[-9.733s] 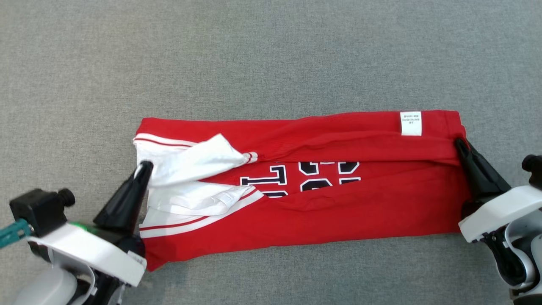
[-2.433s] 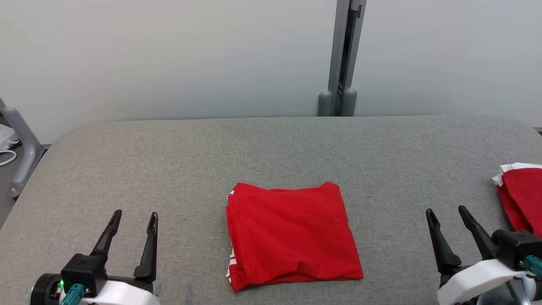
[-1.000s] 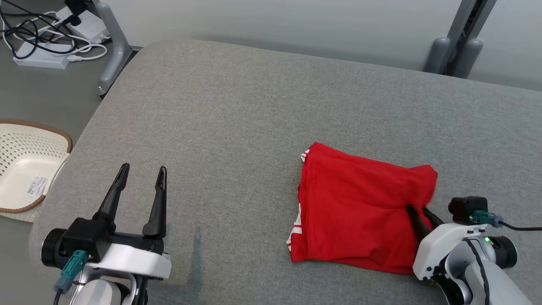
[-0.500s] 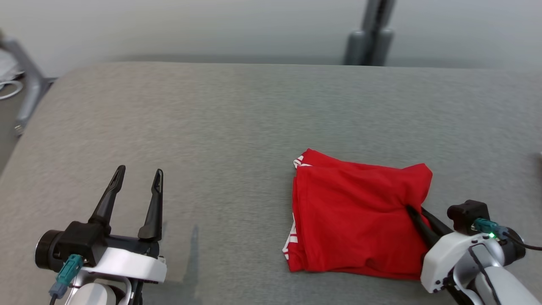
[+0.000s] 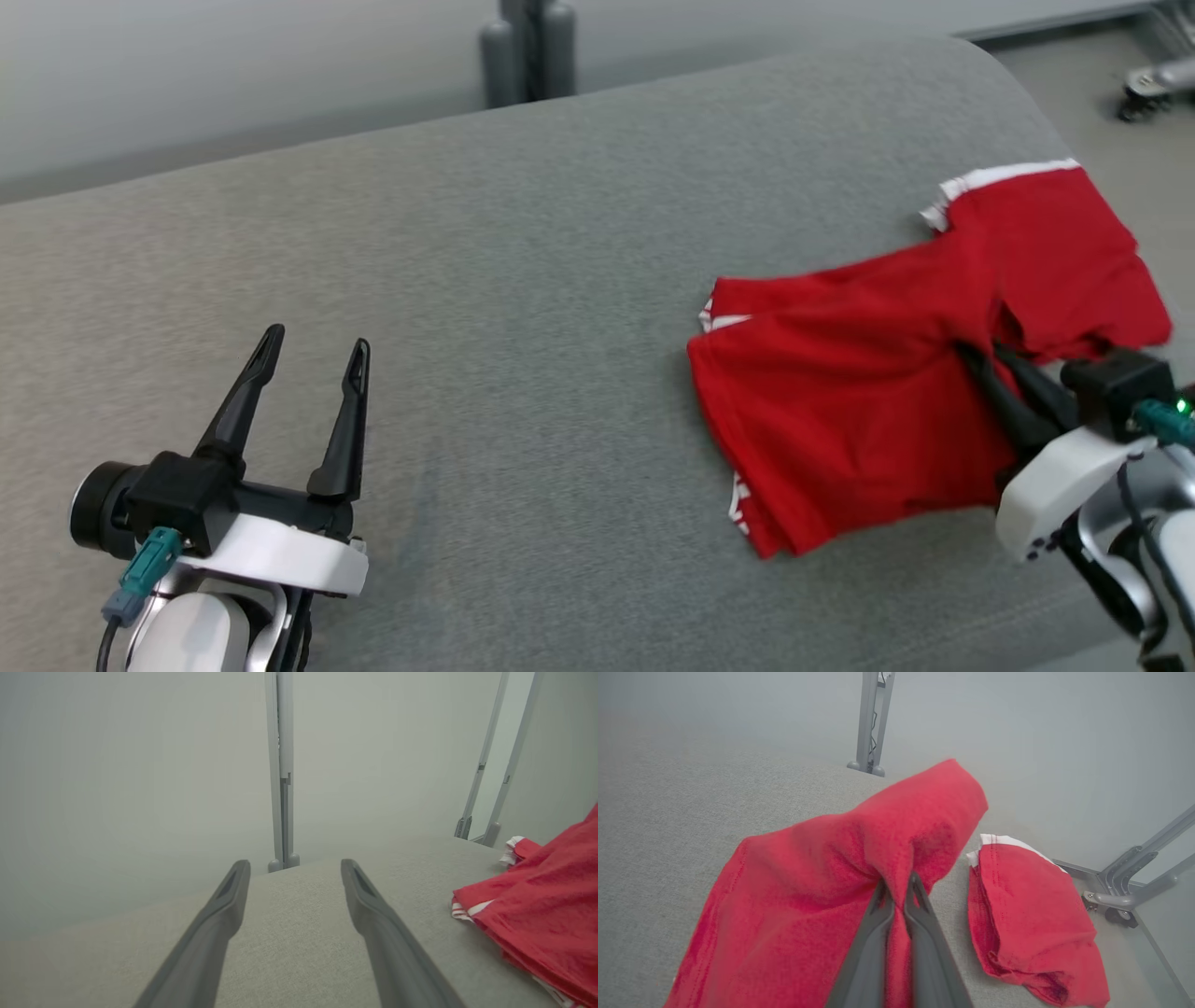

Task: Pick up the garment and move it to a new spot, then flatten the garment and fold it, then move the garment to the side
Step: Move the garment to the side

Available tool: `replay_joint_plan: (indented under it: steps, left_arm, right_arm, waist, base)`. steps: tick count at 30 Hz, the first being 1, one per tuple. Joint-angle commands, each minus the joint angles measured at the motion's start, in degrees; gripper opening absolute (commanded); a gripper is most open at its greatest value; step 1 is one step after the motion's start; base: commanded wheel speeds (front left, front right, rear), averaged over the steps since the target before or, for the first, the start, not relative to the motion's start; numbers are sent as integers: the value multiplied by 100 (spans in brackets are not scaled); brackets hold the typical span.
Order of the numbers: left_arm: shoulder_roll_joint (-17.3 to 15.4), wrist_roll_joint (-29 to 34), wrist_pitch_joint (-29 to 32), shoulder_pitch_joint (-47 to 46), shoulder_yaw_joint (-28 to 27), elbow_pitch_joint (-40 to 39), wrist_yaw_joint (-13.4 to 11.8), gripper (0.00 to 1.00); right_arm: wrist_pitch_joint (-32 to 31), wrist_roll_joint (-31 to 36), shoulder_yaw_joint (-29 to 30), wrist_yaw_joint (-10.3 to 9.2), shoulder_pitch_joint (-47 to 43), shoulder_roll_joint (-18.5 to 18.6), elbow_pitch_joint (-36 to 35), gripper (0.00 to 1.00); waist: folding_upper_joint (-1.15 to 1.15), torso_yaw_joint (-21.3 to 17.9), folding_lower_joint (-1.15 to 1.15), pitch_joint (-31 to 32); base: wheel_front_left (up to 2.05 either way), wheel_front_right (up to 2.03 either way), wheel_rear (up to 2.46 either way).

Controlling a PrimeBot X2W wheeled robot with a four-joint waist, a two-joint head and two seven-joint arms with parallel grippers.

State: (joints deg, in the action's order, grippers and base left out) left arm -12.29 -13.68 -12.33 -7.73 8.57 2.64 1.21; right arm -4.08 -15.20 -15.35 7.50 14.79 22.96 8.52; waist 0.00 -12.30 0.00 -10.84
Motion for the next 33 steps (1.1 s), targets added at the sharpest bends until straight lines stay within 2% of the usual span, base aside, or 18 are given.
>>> replay_joint_plan:
  steps: [1, 7, 17, 18, 21, 22, 29, 33]
  left_arm:
    - [-57, 14, 21, -143, 16, -18, 35, 100]
    - [-145, 72, 125, -368, 116, -89, 112, 100]
    - [-324, 145, 266, -780, 242, -256, 230, 100]
    - [-357, 152, 290, -841, 271, -262, 240, 100]
    - [-382, 158, 294, -901, 291, -268, 263, 100]
    - [-391, 160, 293, -932, 303, -261, 276, 100]
    - [-393, 139, 226, -1071, 361, -184, 264, 100]
    - [-357, 92, 159, -1029, 366, -90, 235, 100]
  right_arm:
    - [41, -11, 12, -3, 227, 89, -73, 0]
    - [462, -116, -2, -3, 1089, 330, 285, 0]
    - [1074, -172, -172, -3, 2468, 1077, 1864, 0]
    - [1178, -163, -201, -3, 2712, 1163, 2222, 0]
    - [1346, -210, -141, -3, 2962, 1196, 2583, 0]
    - [1354, -221, -107, -3, 3046, 1198, 2802, 100]
    - [1662, -245, 28, -3, 3439, 1047, 3826, 100]
    - [1847, -254, 188, -3, 3476, 888, 4004, 100]
  waist:
    - [0, -425, 0, -291]
    - [0, -587, 0, -676]
    - [0, -403, 0, -1401]
    - [0, -365, 0, -1500]
    - [0, -324, 0, -1578]
    - [0, -301, 0, -1608]
    - [0, -171, 0, -1694]
    - [0, -119, 0, -1588]
  base:
    - [0, 0, 0]
    - [0, 0, 0]
    - [0, 0, 0]
    - [0, 0, 0]
    - [0, 0, 0]
    - [0, 0, 0]
    - [0, 0, 0]
    - [0, 0, 0]
